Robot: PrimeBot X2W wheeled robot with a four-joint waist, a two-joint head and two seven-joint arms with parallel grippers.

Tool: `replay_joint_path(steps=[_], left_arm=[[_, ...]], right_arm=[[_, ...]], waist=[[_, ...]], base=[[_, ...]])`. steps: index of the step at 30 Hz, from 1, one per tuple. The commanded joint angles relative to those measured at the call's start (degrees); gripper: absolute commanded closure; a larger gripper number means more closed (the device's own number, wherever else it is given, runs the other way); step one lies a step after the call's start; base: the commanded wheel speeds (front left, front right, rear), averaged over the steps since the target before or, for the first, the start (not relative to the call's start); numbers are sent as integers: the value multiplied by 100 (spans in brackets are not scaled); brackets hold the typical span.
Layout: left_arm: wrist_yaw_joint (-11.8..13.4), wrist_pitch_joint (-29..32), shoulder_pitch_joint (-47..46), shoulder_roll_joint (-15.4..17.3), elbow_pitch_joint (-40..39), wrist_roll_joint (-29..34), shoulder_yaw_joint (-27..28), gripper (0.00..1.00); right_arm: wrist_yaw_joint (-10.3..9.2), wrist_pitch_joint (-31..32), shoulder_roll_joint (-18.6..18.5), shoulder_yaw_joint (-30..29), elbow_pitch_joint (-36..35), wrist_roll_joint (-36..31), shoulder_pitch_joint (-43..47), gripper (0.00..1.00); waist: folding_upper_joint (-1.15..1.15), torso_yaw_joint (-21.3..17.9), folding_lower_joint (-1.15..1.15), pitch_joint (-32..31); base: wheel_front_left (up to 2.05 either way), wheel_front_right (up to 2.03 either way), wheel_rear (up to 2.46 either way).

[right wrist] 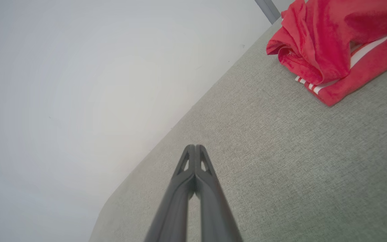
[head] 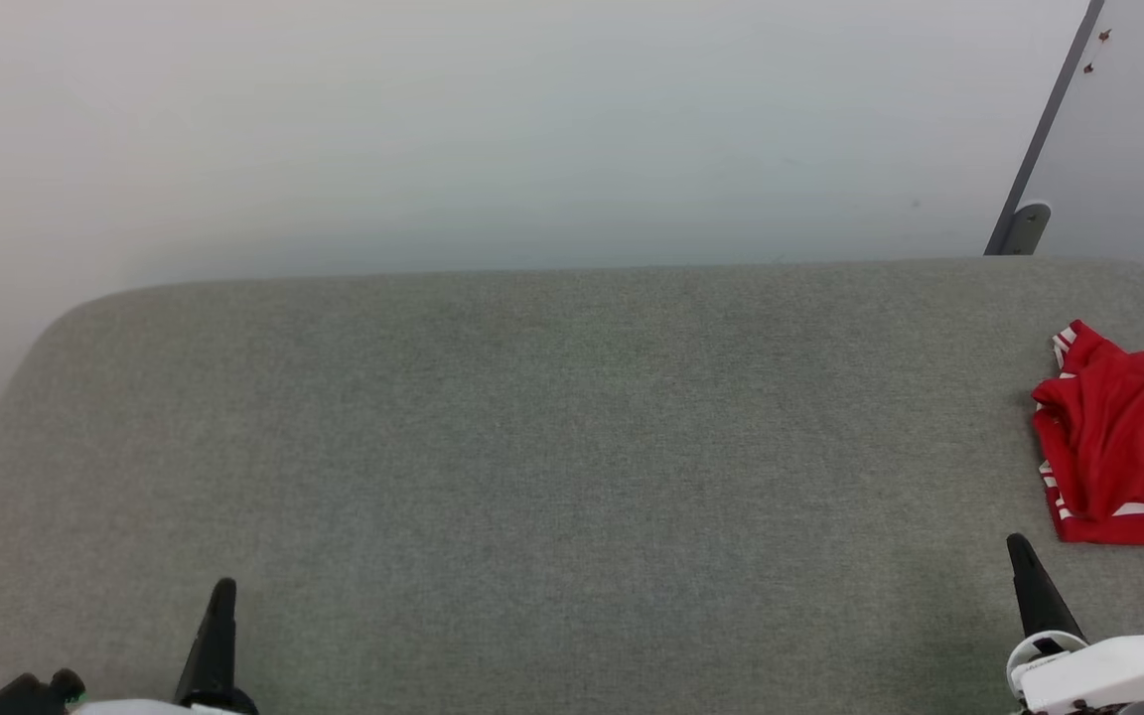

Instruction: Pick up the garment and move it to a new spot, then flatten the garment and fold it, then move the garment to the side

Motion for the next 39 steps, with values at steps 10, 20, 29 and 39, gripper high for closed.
replay_joint_path(steps=[10, 20, 29, 39], left_arm=[[-11, 187, -263, -125, 2, -567, 70, 100], [-12, 323, -387, -248, 36, -968, 92, 100], [-14, 454, -498, -364, 65, -1339, 114, 100], [-16, 594, -611, -475, 96, -1719, 137, 100]], right_arm=[[-3, 188, 93, -146, -146, 716, -175, 100], [-4, 326, 177, -225, -197, 1211, -204, 100], [-5, 453, 249, -301, -244, 1662, -212, 100], [-5, 585, 321, -381, -291, 2136, -233, 100]], waist=[[0, 2, 0, 39], [0, 3, 0, 73], [0, 4, 0, 107], [0, 6, 0, 145]], base=[[0, 0, 0], [0, 0, 0], [0, 0, 0], [0, 0, 0]])
